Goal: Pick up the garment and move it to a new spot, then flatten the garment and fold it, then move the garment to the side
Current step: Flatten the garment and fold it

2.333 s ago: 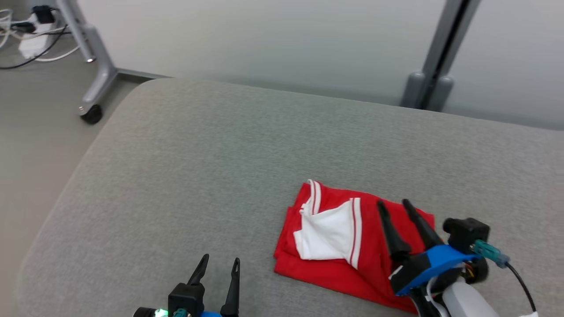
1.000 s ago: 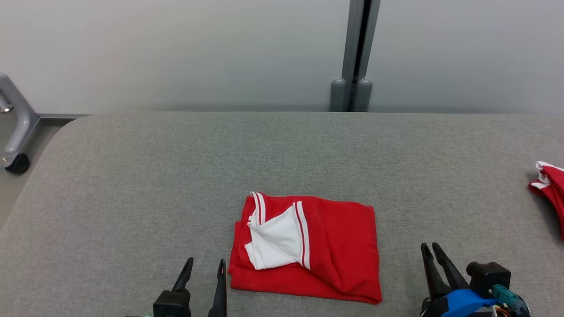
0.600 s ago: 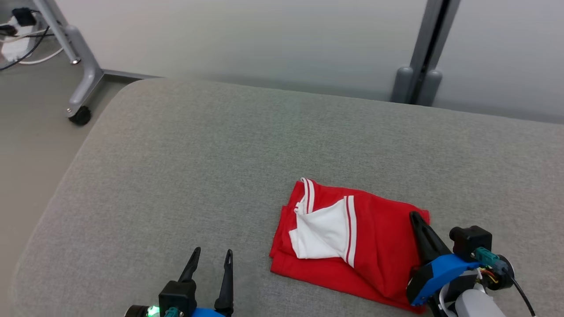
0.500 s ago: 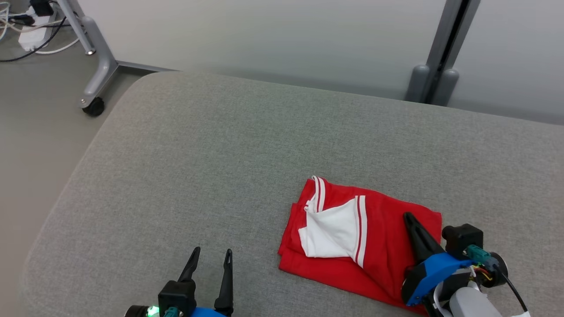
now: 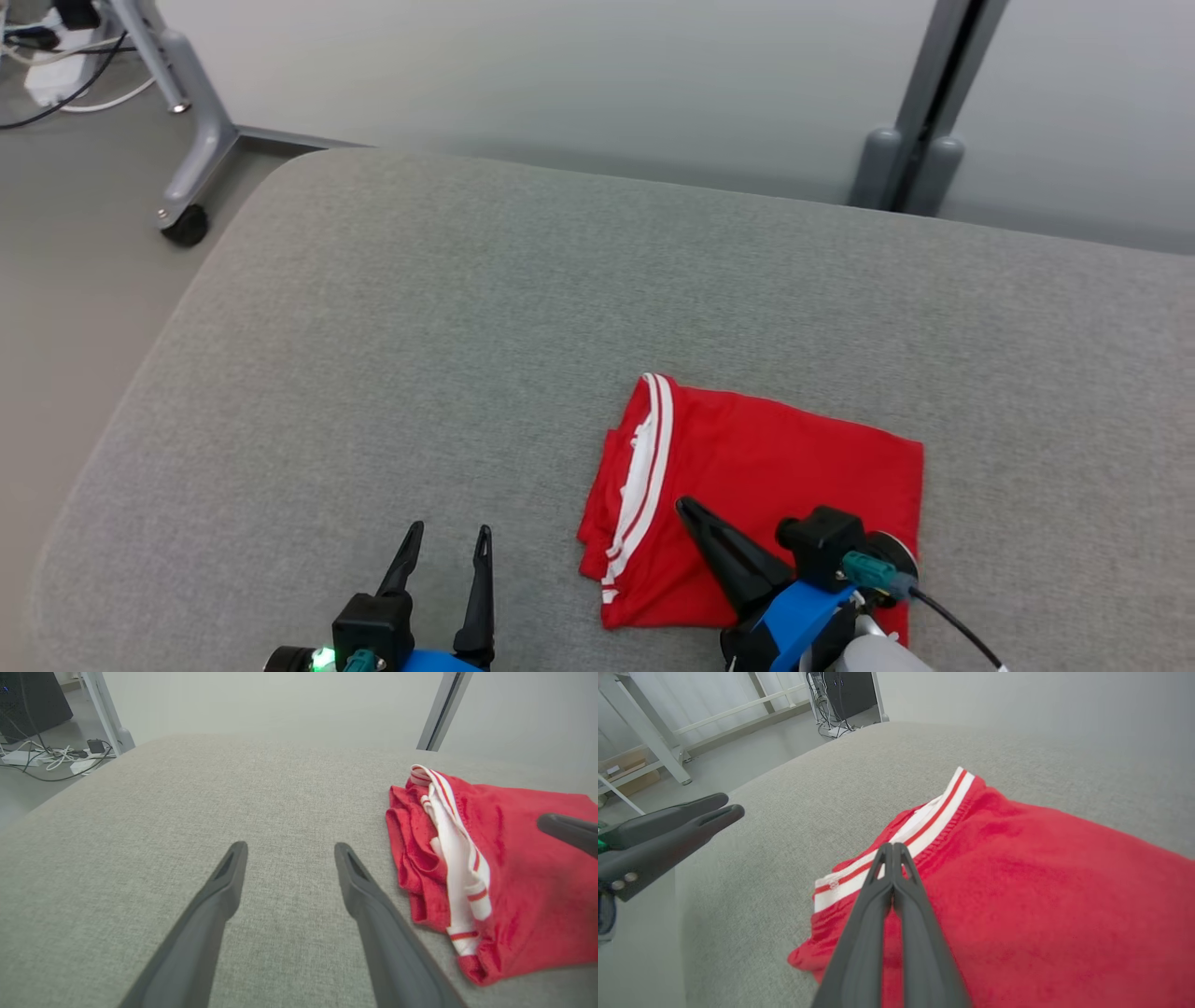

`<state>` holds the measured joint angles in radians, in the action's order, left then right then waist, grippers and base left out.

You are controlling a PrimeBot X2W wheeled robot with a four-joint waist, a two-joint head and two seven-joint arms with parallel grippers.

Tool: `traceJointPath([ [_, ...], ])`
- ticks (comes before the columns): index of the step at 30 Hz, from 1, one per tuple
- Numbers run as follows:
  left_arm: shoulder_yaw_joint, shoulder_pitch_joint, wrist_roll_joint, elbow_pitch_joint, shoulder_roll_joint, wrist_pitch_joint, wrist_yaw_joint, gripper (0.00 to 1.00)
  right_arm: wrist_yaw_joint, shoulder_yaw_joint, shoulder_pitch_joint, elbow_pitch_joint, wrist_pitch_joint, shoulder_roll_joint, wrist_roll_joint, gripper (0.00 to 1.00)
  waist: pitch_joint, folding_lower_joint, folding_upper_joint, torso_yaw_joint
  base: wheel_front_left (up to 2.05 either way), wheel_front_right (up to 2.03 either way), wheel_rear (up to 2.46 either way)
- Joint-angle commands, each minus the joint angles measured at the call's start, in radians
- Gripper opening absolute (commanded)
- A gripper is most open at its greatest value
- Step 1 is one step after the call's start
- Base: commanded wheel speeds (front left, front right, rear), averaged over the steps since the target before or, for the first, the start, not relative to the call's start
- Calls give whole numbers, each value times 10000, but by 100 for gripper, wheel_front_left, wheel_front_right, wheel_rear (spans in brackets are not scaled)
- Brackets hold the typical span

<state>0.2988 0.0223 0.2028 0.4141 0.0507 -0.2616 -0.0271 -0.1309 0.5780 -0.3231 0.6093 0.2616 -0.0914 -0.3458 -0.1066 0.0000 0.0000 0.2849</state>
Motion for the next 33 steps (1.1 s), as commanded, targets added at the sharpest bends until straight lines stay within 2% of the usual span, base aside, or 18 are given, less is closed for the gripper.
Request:
traceJointPath([
  [1, -38, 32, 1, -45, -1, -46, -1, 100, 3, 178, 35, -238, 43, -228, -283, 0, 101, 0, 0, -219, 0, 0, 0],
  [4, -72, 76, -27, -76, -1, -46, -33, 100, 3, -15, 71, -550, 43, -442, -511, 0, 180, 0, 0, -495, 0, 0, 0],
  [7, -158, 121, -99, -66, -1, -46, -31, 100, 1, -986, 286, -715, 43, -473, -235, 0, 287, 0, 0, -785, 0, 0, 0],
  [8, -192, 129, -117, -58, 2, -46, -24, 100, 1, -1376, 406, -720, 42, -430, -103, 12, 330, 0, 0, -886, 0, 0, 0],
  [10, -262, 122, -158, -36, -1, -46, 3, 100, 1, -2248, 663, -718, 43, -269, 96, 83, 434, 0, 0, -1081, 0, 0, 0],
  [11, -323, 107, -187, -18, -1, -46, 6, 100, 1, -2591, 775, -706, 43, -187, 216, 100, 492, 0, 0, -1187, 0, 0, 0],
  [15, -710, -26, -162, -44, -1, -46, -37, 100, 1, -3860, 1230, -575, 43, -54, 821, 100, 722, 0, 0, -1610, 0, 0, 0],
  [23, -1159, -367, -387, -78, -3, -46, 83, 100, 1, -5506, 1995, -648, 43, 277, 1745, 100, 979, 0, 0, -2322, 0, 0, 0],
  [28, -1094, -487, -254, -167, 2, -46, 7, 100, 1, -5879, 2322, -603, 43, 388, 1914, 100, 1039, 0, 0, -2512, 0, 0, 0],
  [33, -1015, -575, -213, -176, 2, -46, 38, 100, 1, -5724, 2428, -566, 43, 407, 1758, 100, 1041, 0, 0, -2567, 0, 0, 0],
])
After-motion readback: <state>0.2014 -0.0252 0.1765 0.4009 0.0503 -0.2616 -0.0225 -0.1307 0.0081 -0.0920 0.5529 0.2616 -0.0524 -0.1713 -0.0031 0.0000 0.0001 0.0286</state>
